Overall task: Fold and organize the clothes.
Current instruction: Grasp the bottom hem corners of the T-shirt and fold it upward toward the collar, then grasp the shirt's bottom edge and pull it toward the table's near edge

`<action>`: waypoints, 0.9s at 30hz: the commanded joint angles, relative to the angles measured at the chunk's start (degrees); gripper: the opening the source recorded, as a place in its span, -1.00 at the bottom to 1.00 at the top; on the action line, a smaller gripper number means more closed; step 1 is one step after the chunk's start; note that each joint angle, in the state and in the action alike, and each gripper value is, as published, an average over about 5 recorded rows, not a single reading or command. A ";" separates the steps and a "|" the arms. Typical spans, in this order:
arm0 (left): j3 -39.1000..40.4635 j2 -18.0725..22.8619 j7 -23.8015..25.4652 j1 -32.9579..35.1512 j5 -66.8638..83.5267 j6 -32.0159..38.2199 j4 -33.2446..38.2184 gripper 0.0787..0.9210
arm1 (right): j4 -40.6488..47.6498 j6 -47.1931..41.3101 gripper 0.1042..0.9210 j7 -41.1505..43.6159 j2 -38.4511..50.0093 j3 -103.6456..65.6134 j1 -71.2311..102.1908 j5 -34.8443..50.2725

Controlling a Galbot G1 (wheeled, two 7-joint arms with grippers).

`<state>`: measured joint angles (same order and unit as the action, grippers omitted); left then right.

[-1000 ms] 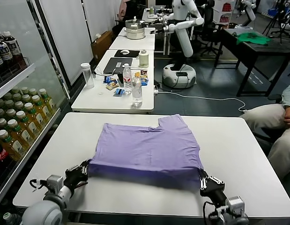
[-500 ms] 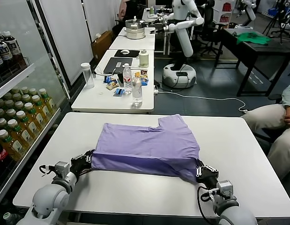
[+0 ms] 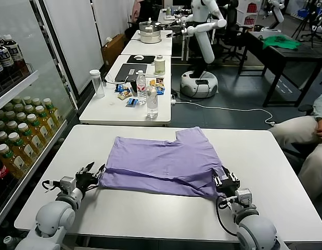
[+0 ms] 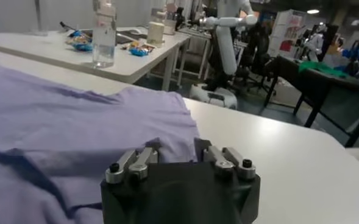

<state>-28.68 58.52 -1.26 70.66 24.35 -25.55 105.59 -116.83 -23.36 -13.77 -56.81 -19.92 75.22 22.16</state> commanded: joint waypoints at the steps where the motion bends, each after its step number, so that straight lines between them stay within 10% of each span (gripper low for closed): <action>1: -1.21 -0.85 -4.72 12.20 6.11 -2.14 10.61 0.42 | -6.56 -1.63 0.52 -0.64 1.04 -4.00 10.57 1.47; 17: 0.05 1.32 -4.97 9.08 5.50 -3.01 4.62 0.77 | -2.67 -0.75 0.74 -2.49 -1.99 -3.08 15.00 4.07; 27: 0.25 1.14 -3.78 8.93 5.61 -1.78 4.80 0.24 | -0.04 0.05 0.12 -2.33 -2.75 -1.66 11.33 8.77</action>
<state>-28.58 59.48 -5.34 79.44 29.56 -27.66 110.76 -118.71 -23.52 -15.85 -58.98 -22.12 87.07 28.36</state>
